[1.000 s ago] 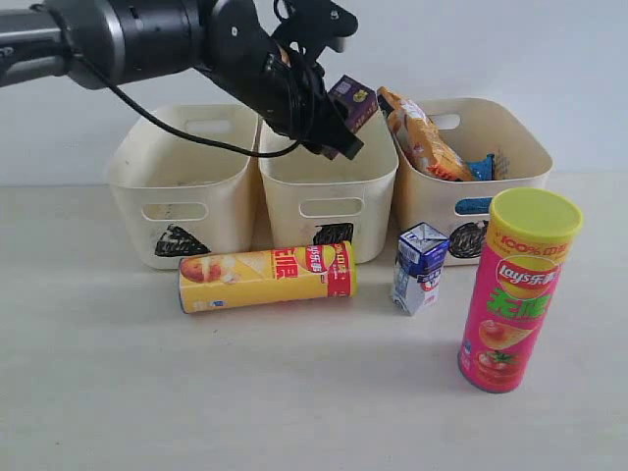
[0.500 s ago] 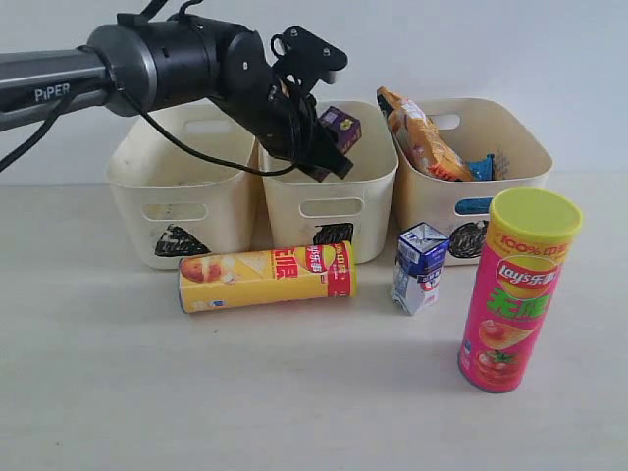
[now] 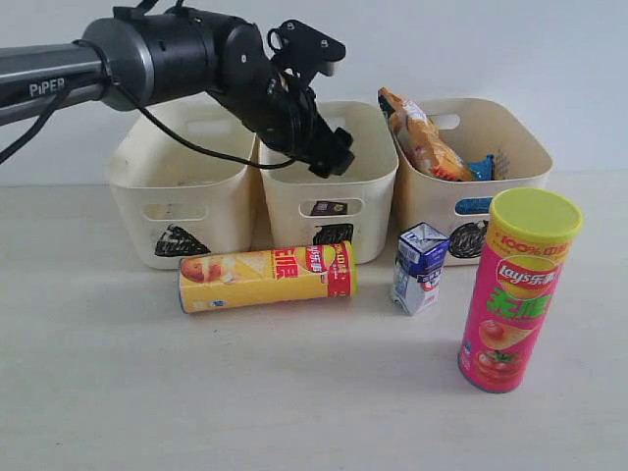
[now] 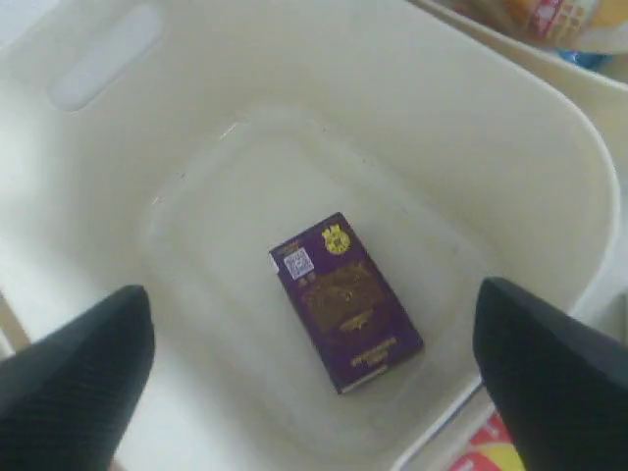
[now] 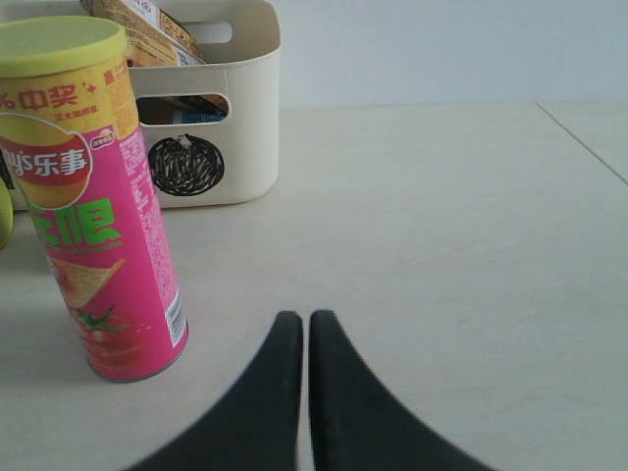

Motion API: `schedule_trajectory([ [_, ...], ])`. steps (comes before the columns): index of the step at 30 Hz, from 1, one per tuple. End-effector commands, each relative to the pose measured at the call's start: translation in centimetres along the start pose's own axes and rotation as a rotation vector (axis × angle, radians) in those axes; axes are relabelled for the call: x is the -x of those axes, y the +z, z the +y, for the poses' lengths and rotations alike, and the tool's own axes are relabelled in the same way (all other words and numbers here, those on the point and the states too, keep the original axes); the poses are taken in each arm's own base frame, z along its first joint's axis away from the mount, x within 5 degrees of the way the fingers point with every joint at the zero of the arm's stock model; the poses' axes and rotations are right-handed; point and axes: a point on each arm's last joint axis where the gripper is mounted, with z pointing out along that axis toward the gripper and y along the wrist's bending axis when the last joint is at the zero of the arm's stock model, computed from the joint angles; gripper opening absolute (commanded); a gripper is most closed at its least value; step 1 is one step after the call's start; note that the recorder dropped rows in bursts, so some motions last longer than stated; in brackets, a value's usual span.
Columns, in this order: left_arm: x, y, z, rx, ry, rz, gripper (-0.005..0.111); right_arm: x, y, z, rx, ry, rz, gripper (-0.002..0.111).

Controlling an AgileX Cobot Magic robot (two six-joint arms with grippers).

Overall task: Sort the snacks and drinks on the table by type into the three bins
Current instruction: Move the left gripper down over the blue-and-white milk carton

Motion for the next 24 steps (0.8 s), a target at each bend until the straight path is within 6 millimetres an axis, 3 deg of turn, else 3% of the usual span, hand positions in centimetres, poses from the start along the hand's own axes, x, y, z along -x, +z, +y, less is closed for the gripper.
schedule_trajectory([
  [1,0.8,-3.7,0.3,-0.024,0.088,0.058,0.066,-0.1,0.0,0.0,0.0,-0.004,-0.008,0.0],
  [3,1.1,-5.5,0.1,-0.065,0.102,0.079,0.057,-0.1,0.0,0.0,0.0,-0.004,-0.008,0.0],
  [6,1.4,-8.0,-0.8,-0.193,0.143,0.101,0.063,-0.1,0.0,0.0,0.0,-0.004,-0.008,0.0],
  [9,1.0,-8.8,-1.8,-0.275,0.163,0.124,0.06,-0.1,0.0,0.0,0.0,-0.004,-0.008,0.0],
  [11,-0.2,-8.9,-3.4,-0.316,0.204,0.179,0.056,-0.1,0.0,0.0,0.0,-0.004,-0.008,0.0],
  [14,-0.6,-9.7,-5.6,-0.353,0.284,0.186,0.058,-0.1,0.0,0.0,0.0,-0.004,-0.008,0.0],
  [20,-0.2,-11.1,-8.6,-0.404,0.341,0.182,0.083,-0.1,0.0,0.0,0.0,-0.004,-0.008,0.0],
  [24,-0.1,-10.4,-10.4,-0.438,0.353,0.165,0.087,-0.1,0.0,0.0,0.0,-0.004,-0.008,0.0],
])
